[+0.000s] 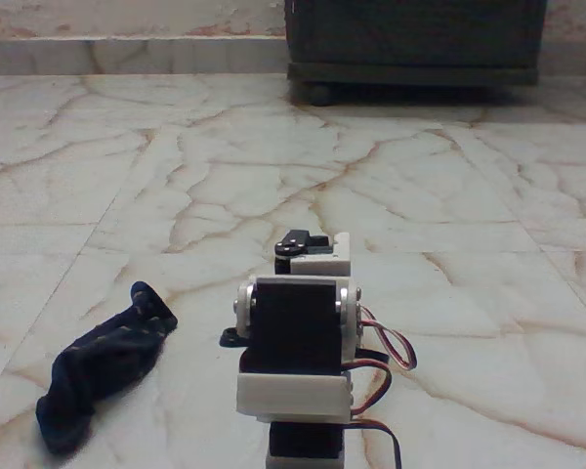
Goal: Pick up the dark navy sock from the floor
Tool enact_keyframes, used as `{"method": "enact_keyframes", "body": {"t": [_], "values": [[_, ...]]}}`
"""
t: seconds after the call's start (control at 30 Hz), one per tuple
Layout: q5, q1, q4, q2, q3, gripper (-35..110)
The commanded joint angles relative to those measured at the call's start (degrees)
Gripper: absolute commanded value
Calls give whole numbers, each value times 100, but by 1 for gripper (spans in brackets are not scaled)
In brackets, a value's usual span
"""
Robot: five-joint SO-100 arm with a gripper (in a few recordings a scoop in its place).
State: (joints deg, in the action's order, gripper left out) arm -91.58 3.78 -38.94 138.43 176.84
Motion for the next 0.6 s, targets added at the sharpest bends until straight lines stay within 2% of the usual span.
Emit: {"method": "enact_keyframes", "body": {"t": [0.0,0.37,0.57], "values": [[88,229,211,62,-26,0],[185,114,272,26,-26,0],[923,-264,114,-756,-677,0]]}}
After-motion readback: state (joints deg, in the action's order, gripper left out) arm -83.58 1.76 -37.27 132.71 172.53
